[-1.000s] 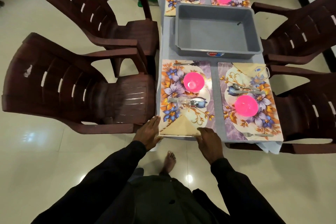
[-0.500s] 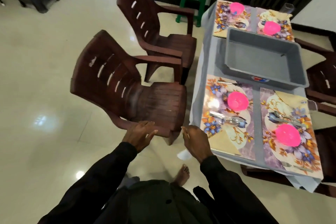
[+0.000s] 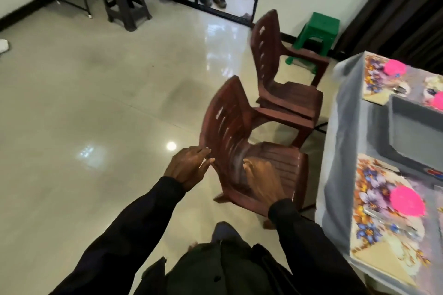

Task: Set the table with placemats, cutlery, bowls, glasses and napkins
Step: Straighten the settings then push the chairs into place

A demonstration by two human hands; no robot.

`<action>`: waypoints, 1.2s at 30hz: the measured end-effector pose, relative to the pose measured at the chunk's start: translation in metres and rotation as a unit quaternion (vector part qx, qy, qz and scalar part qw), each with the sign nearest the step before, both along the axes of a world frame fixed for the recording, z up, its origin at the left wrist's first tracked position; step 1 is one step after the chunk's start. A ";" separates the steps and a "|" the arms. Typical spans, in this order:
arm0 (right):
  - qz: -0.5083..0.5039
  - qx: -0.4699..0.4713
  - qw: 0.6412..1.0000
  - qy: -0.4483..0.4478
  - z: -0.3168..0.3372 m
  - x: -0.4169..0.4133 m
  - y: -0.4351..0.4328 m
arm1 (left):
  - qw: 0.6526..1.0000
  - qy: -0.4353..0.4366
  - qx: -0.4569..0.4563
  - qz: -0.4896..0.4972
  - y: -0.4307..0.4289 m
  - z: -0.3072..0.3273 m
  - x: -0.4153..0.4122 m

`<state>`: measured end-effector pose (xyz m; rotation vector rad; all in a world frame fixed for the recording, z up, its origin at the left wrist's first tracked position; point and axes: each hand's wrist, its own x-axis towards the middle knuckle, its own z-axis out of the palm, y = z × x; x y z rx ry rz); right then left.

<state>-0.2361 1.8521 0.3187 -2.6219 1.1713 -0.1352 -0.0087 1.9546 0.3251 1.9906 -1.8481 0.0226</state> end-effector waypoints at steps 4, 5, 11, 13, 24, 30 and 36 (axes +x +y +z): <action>0.006 -0.022 0.999 0.024 -0.007 0.071 -0.036 | 0.999 -0.014 -0.007 0.028 -0.017 0.003 0.069; -0.003 -0.013 1.000 0.006 -0.006 0.092 -0.044 | 0.999 -0.021 -0.009 0.030 -0.023 0.001 0.088; -0.099 0.055 0.991 -0.073 -0.021 0.191 -0.107 | 0.999 -0.030 0.000 0.027 -0.088 -0.014 0.197; -0.133 0.047 0.988 -0.070 -0.026 0.218 -0.136 | 0.999 -0.034 0.001 0.010 -0.117 -0.013 0.231; -0.331 0.032 0.943 -0.028 -0.042 0.294 -0.249 | 0.992 -0.012 0.040 -0.122 -0.309 -0.009 0.354; -0.442 0.061 0.894 -0.042 -0.058 0.313 -0.266 | 0.964 -0.012 0.066 -0.257 -0.428 -0.027 0.374; -0.596 0.071 0.799 -0.032 -0.073 0.350 -0.256 | 0.909 -0.012 0.083 -0.407 -0.540 -0.033 0.380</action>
